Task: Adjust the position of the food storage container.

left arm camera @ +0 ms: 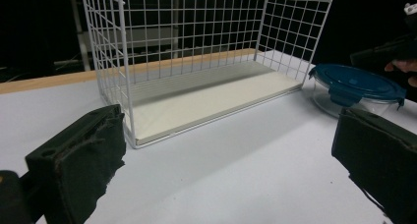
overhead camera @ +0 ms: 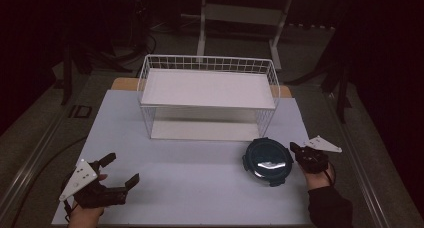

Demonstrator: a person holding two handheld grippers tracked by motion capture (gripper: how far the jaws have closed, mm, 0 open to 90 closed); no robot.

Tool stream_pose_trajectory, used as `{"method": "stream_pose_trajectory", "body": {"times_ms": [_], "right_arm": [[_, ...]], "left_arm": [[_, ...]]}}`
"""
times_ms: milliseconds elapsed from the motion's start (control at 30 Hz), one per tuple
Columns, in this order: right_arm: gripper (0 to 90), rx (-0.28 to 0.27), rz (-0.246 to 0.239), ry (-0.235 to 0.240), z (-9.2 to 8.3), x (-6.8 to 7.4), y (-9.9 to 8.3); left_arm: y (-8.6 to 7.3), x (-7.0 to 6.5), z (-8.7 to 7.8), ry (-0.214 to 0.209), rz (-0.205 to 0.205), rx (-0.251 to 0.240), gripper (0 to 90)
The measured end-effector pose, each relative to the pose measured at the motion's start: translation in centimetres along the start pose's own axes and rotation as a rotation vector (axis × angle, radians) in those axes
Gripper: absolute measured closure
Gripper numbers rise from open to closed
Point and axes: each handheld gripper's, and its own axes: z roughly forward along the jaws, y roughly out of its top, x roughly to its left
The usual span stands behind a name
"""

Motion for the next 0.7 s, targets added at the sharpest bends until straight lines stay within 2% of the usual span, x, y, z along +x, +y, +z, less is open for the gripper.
{"method": "stream_pose_trajectory", "body": {"times_ms": [133,267,467,533,567,700], "right_arm": [[90.0,0.011,0.002,0.005,0.1,-0.2,-0.4],[90.0,0.023,0.033,0.036,0.1,-0.1,-1.1],[90.0,0.019,0.011,0.018,-0.1,0.2,-1.2],[90.0,0.016,0.012,0.024,-0.1,0.3,-1.3],[90.0,0.013,0.028,0.034,-0.1,0.4,-1.4],[90.0,0.012,0.024,0.045,-0.2,0.7,-1.3]], "left_arm": [[0.0,0.0,0.0,0.0,-0.002,0.0,0.1],[0.0,0.0,0.1,0.0,0.004,0.006,0.1],[0.0,-0.1,0.1,-0.003,0.003,0.006,0.1],[0.0,-0.1,0.1,-0.001,0.004,0.006,0.1],[0.0,-0.1,0.1,-0.001,0.004,0.006,0.1],[0.0,-0.1,0.2,-0.001,0.003,0.008,0.1]]}}
